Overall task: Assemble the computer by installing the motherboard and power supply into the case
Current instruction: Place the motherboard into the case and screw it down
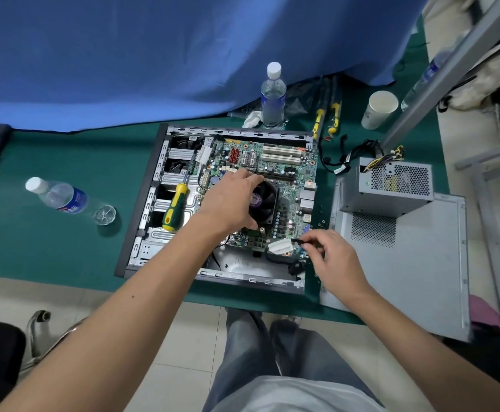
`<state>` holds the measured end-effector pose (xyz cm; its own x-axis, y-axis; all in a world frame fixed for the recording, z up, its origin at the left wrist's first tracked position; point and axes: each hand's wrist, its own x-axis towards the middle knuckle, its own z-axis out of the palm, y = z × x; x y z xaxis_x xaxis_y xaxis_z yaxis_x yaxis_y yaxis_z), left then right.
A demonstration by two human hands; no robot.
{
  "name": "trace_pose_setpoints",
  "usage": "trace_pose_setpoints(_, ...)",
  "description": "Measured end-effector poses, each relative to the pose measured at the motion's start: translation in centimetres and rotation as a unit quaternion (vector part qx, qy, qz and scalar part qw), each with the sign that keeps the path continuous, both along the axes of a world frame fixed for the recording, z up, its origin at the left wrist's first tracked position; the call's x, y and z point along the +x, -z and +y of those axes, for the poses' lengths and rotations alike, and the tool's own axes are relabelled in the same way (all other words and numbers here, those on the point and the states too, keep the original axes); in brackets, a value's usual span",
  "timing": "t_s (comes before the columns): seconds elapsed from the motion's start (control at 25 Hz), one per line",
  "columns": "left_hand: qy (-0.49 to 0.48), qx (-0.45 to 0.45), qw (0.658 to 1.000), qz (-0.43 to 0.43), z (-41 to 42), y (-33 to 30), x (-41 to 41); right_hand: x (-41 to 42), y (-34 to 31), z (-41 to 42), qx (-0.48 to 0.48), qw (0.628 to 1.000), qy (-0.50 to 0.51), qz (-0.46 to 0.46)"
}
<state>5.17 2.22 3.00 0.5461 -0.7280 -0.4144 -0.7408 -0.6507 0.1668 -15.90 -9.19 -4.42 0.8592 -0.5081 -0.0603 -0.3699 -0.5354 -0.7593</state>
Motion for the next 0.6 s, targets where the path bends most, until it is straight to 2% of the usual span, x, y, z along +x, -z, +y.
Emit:
trace_pose_setpoints(0.28,-0.013,-0.004,1.000,0.014,0.07,0.15,0.08,-0.76,0.83,-0.07,-0.155,0.982,-0.089,-0.068)
trace_pose_setpoints(0.6,-0.016,-0.009,1.000,0.021,0.08,0.23,0.21,-0.32,0.37,-0.05,-0.166,0.979,-0.108,-0.051)
